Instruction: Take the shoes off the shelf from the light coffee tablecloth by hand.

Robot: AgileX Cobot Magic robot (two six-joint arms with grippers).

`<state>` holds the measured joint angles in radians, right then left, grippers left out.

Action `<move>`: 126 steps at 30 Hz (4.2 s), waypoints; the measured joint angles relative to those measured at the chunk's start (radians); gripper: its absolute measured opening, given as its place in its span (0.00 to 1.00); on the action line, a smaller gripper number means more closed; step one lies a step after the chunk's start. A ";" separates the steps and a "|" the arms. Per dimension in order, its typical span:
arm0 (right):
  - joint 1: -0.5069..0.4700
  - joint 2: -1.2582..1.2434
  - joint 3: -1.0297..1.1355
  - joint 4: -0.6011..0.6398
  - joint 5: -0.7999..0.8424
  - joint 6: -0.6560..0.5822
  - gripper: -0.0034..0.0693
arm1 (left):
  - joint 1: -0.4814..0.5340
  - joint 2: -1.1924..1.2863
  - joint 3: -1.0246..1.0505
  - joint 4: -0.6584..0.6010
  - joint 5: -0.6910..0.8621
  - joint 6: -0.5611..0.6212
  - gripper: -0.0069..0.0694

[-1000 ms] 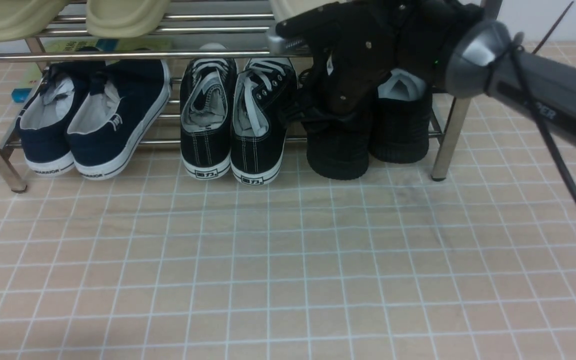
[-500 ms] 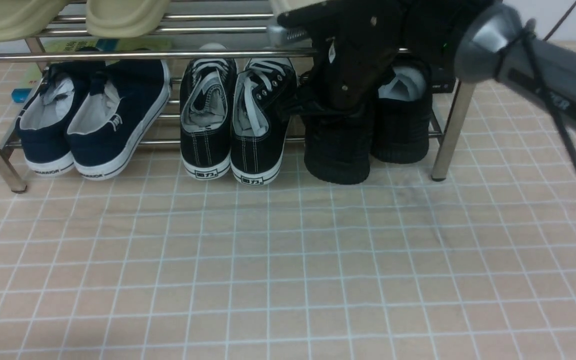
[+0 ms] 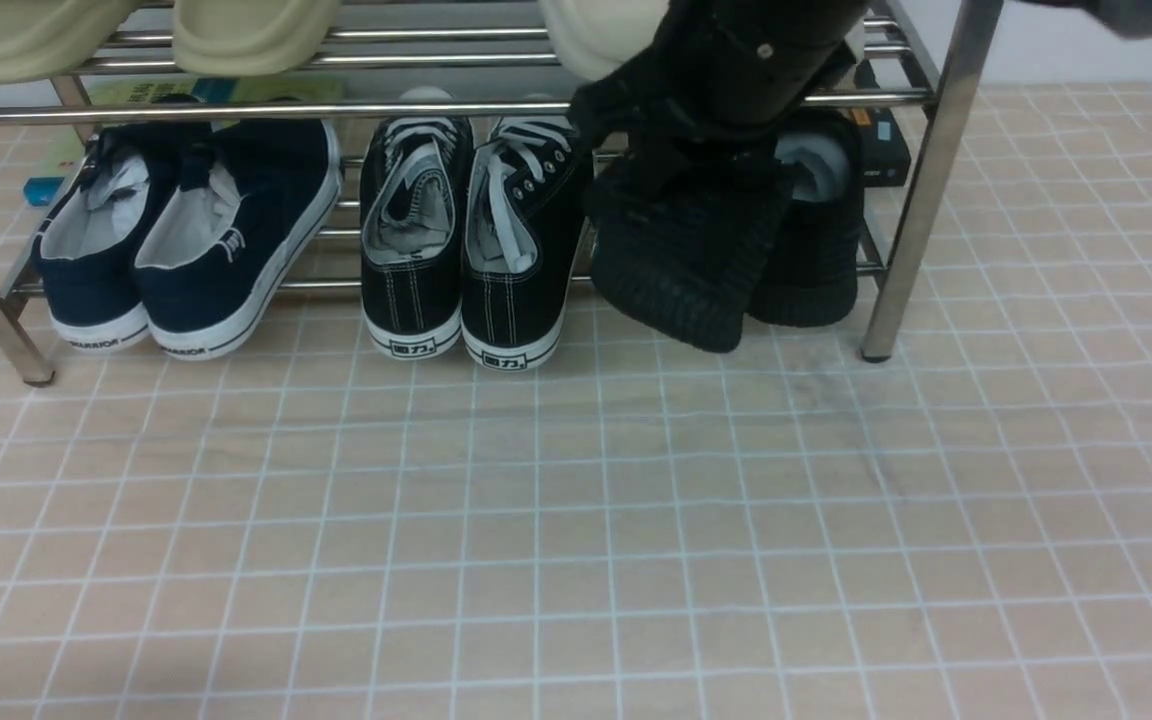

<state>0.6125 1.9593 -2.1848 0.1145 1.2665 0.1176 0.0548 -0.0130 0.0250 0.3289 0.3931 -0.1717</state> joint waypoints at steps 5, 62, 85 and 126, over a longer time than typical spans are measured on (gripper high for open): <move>0.043 -0.088 0.011 0.000 0.000 -0.004 0.06 | 0.000 0.000 0.000 0.000 0.000 0.000 0.40; 0.250 -0.105 0.653 -0.331 -0.355 0.255 0.11 | 0.000 0.000 0.000 0.000 0.000 0.000 0.40; 0.126 -0.119 0.357 -0.209 -0.039 0.224 0.03 | 0.000 0.000 0.000 0.000 0.000 0.000 0.40; -0.064 0.063 0.323 -0.427 -0.434 0.260 0.60 | 0.000 0.000 0.000 0.000 0.000 0.000 0.40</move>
<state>0.5482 2.0223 -1.8620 -0.3128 0.8329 0.3772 0.0548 -0.0130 0.0250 0.3289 0.3931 -0.1717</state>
